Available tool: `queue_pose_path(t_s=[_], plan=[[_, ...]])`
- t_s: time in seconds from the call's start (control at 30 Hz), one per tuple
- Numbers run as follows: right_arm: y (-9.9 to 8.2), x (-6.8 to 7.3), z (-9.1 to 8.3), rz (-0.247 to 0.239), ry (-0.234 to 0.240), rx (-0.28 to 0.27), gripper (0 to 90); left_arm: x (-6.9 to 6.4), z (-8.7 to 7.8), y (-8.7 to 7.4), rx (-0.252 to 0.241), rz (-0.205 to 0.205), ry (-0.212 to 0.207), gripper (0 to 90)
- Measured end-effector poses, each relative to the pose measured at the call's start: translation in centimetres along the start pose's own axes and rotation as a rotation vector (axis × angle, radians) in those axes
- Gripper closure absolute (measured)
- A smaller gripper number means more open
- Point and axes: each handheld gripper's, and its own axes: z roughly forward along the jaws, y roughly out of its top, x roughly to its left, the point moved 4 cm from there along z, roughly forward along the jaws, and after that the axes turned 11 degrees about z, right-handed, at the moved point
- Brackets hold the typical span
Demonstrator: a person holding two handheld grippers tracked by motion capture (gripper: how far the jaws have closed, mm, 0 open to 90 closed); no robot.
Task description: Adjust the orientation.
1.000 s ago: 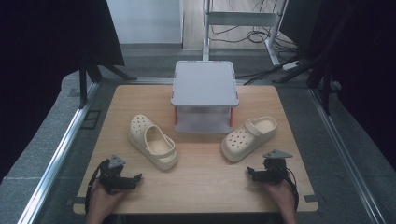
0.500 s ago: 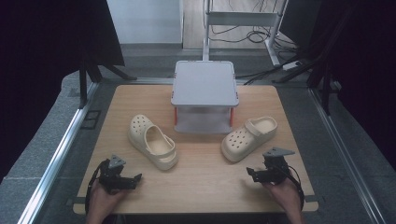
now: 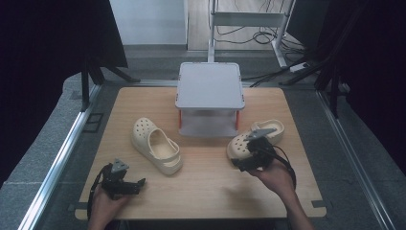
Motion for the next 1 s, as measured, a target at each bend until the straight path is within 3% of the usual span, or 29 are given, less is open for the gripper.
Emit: queue_pose_path(t_s=[0.03,0.07,0.17,0.2,0.23,0.27,0.3,0.43,0.57,0.7,0.73,0.87,0.93,1.0], plan=[[0.6,0.4,0.3,-0.009,0.009,0.008,12.6,0.0,0.0,0.0,0.000,0.000,0.000,0.0],[2.4,1.6,1.4,-0.044,0.025,0.018,12.8,0.0,0.0,0.0,-0.001,0.000,0.000,0.0],[4.0,2.8,2.5,-0.071,0.041,0.027,13.6,0.0,0.0,0.0,0.000,0.000,0.000,0.0],[5.5,4.1,3.8,-0.097,0.064,0.042,15.6,0.0,0.0,0.0,-0.001,-0.001,0.000,0.0],[5.5,4.1,3.8,-0.097,0.064,0.042,15.6,0.0,0.0,0.0,0.000,-0.001,-0.001,0.0],[6.7,5.4,5.0,-0.122,0.074,0.057,17.2,0.0,0.0,0.0,-0.001,0.000,0.000,0.0],[6.7,5.4,5.0,-0.122,0.074,0.057,17.2,0.0,0.0,0.0,-0.001,0.000,0.000,0.0],[9.2,8.2,8.0,-0.171,0.097,0.090,21.6,0.0,0.0,0.0,-0.001,0.000,-0.001,0.0],[11.2,10.3,10.8,-0.221,0.086,0.122,24.7,0.0,0.0,0.0,-0.001,0.002,-0.004,0.0],[12.7,11.9,13.8,-0.239,0.098,0.153,29.9,0.0,0.0,0.0,-0.002,0.002,-0.004,0.0],[13.3,12.4,15.2,-0.244,0.099,0.173,33.3,0.0,0.0,0.0,-0.002,0.000,-0.003,0.0],[14.1,12.9,17.1,-0.266,0.070,0.199,38.9,0.0,0.0,0.0,0.000,0.001,-0.006,0.0],[14.8,13.1,19.3,-0.269,0.053,0.226,45.2,0.0,0.0,0.0,-0.001,0.003,-0.004,0.0],[14.9,13.1,19.9,-0.269,0.046,0.235,48.3,0.0,0.0,0.0,-0.001,0.003,-0.004,0.0]])
